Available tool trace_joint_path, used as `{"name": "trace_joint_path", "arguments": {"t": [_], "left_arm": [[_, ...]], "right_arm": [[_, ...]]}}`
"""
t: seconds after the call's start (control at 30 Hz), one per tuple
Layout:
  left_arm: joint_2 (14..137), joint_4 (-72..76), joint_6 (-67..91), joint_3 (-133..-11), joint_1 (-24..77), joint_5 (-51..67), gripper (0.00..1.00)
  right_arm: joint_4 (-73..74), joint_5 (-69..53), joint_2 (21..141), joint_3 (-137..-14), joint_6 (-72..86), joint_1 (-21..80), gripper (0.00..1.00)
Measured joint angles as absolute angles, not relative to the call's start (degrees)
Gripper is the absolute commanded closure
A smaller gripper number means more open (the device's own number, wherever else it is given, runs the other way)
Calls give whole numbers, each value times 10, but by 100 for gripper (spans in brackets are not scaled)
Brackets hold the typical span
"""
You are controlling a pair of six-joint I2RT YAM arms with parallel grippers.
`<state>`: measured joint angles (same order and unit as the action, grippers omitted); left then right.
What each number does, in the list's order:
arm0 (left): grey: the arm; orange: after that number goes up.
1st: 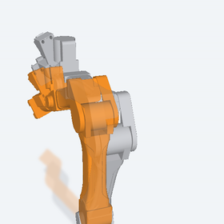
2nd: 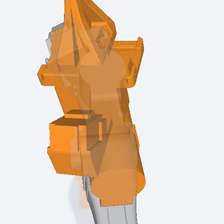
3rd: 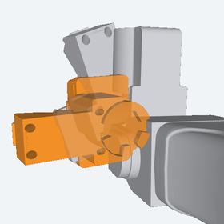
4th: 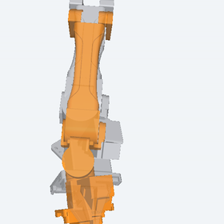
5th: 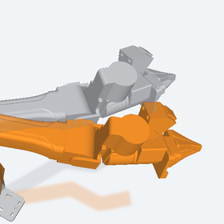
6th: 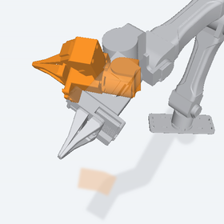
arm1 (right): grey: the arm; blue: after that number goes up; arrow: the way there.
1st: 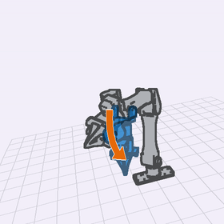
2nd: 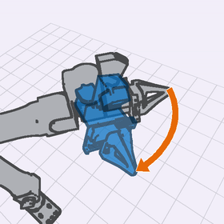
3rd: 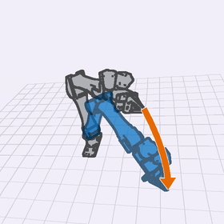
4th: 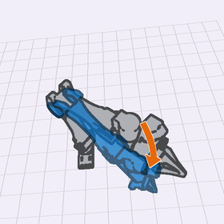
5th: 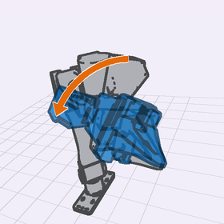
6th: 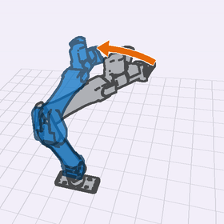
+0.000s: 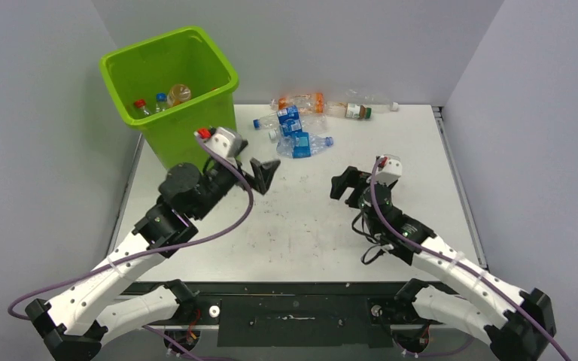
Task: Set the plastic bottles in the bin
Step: Pick up the plastic bottle at the center of the board.
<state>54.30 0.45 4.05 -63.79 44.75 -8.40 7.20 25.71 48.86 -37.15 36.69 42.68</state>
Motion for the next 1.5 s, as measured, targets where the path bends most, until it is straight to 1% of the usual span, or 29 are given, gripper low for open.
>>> {"name": "trace_joint_path", "arguments": {"t": [0.07, 0.13, 0.2, 0.3, 0.37, 0.47, 0.67, 0.77, 0.83, 1.03, 1.13, 1.33, 1.5], "left_arm": [[517, -25, 53, -554, 449, -72, 4], [496, -56, 60, -488, 449, -65, 4], [471, -80, 68, -441, 449, -61, 4], [428, -85, 73, -408, 449, -61, 4], [397, -80, 78, -396, 449, -62, 4], [366, -57, 88, -376, 450, -67, 4], [368, -45, 103, -357, 451, -72, 4], [378, -44, 104, -357, 451, -73, 4], [379, -44, 105, -357, 451, -74, 4], [376, -44, 105, -357, 451, -82, 4], [376, -43, 105, -357, 451, -86, 4], [385, -41, 103, -357, 451, -88, 4], [398, -41, 103, -357, 451, -88, 4]], "right_arm": [[36, 244, 539, -374, 387, 394, 10], [-12, 213, 596, -376, 420, 331, 10], [-56, 177, 659, -386, 453, 273, 9], [-104, 130, 782, -433, 492, 213, 8], [-139, 96, 868, -472, 512, 193, 8], [-171, 59, 963, -521, 538, 180, 6], [-209, 13, 1099, -618, 601, 180, 7], [-211, 6, 1149, -670, 635, 192, 7], [-219, 9, 1168, -684, 654, 196, 7], [-218, 27, 1188, -710, 660, 189, 8], [-197, 41, 1199, -763, 631, 176, 8], [-181, 32, 1282, -938, 580, 158, 8], [-159, 8, 1355, -997, 572, 157, 8]]}}
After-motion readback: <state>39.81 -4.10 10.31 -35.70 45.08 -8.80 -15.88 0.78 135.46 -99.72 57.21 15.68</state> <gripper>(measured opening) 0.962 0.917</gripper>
